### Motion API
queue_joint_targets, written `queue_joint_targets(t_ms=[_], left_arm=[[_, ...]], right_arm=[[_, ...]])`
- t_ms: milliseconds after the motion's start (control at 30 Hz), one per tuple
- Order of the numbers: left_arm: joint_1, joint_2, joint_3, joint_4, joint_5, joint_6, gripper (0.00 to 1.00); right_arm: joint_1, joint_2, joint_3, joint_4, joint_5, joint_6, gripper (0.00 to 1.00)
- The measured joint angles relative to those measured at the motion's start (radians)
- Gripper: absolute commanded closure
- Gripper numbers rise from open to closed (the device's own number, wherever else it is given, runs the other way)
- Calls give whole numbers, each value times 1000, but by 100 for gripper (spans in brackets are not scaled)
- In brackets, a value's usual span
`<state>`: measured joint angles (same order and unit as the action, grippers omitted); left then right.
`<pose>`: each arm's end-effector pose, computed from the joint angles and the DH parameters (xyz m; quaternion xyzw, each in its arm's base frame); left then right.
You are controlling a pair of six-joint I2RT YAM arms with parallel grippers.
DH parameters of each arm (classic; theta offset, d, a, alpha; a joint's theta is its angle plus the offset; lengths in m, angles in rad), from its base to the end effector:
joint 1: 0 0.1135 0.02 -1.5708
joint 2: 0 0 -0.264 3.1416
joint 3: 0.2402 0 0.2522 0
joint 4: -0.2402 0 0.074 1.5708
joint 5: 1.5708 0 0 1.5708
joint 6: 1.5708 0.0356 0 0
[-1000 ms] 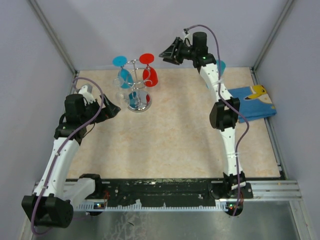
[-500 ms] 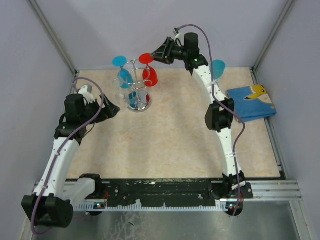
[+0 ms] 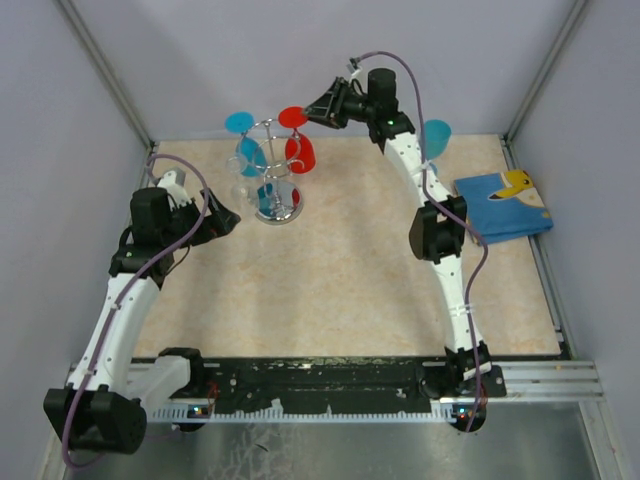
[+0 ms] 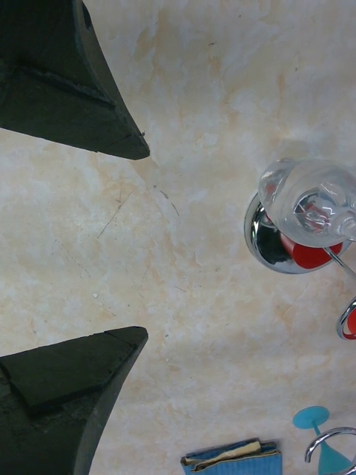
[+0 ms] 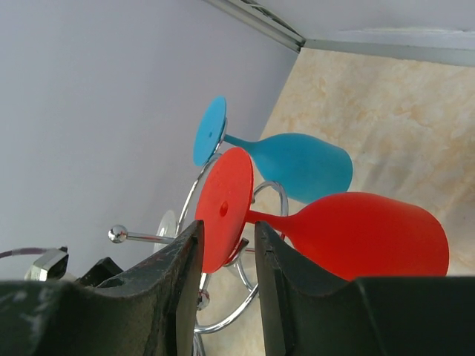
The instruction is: Take the wine glass off the wine glass rack
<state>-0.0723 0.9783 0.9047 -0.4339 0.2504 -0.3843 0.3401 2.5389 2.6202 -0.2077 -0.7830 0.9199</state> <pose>0.2149 -0.0244 0.3216 -0.0703 0.8547 -0.2187 0.4656 0.5339 0.2156 0.3303 -0.0434 0.7367 0.5913 0.3250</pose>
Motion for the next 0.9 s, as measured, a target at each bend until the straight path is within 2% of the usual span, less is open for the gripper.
queue_joint_targets(t_ms=[133, 400, 600, 700, 900], left_arm=[[0, 2, 0, 0, -6, 2, 0], [0, 13, 0, 0, -11, 7, 0], [0, 15, 0, 0, -11, 8, 0], [0, 14, 0, 0, -13, 8, 0], [0, 14, 0, -1, -14, 8, 0]], right_arm=[[0, 10, 0, 21, 1, 4, 66], [4, 24, 0, 48, 0, 26, 94], [4, 24, -3, 41, 3, 30, 95], [4, -13, -82, 59, 16, 26, 100], [9, -92, -194, 74, 56, 15, 100]])
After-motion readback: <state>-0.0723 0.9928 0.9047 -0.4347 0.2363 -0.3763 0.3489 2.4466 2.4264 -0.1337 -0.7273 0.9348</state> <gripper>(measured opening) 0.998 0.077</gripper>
